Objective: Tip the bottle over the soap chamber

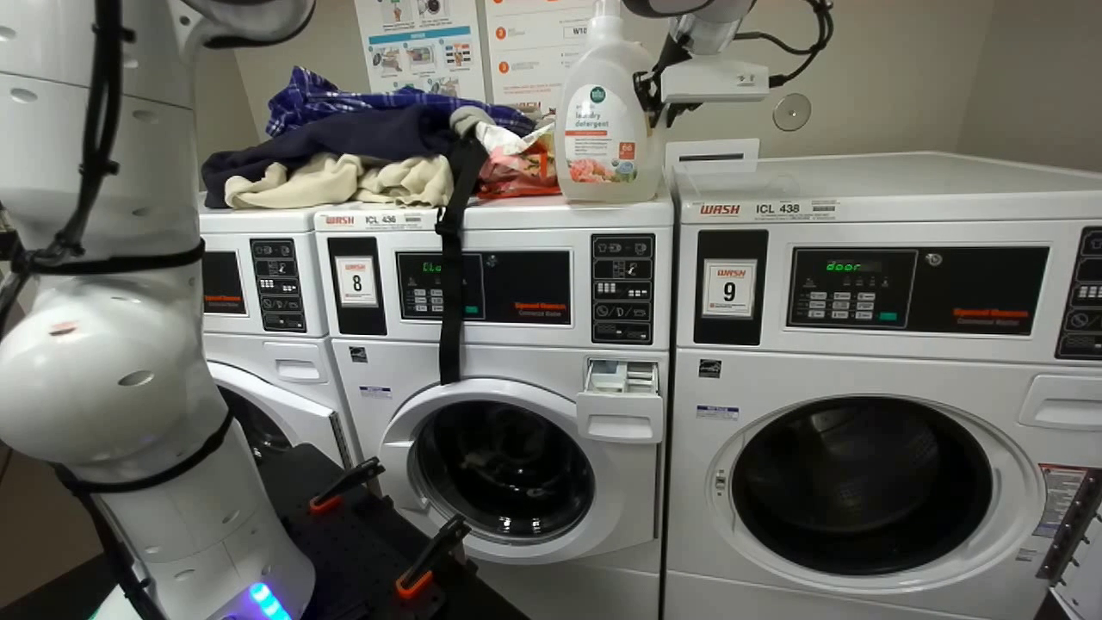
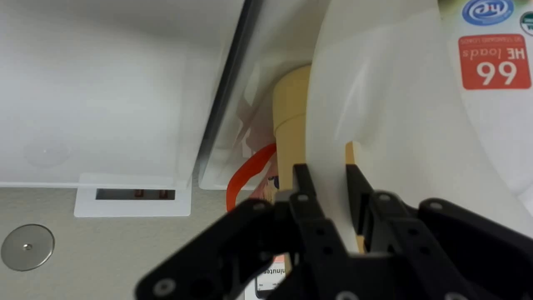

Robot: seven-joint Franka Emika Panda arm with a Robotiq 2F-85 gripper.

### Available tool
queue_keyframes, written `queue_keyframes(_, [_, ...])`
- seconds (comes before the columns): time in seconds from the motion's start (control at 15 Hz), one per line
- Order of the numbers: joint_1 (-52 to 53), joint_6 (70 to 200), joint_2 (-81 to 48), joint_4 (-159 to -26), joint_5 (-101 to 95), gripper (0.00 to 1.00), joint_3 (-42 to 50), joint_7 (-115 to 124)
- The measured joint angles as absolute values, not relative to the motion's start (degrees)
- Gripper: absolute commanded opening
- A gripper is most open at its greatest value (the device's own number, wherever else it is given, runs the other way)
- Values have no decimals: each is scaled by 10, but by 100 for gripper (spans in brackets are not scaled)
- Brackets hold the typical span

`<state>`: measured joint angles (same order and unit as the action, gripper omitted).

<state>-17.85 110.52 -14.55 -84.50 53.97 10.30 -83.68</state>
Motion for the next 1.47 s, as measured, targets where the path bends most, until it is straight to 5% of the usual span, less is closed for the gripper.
queue_keyframes(0.8, [-215, 1070, -50, -874, 423, 6, 171, -798])
queue_keyframes(1.47, [-179, 1294, -37, -1047, 216, 6, 162, -729])
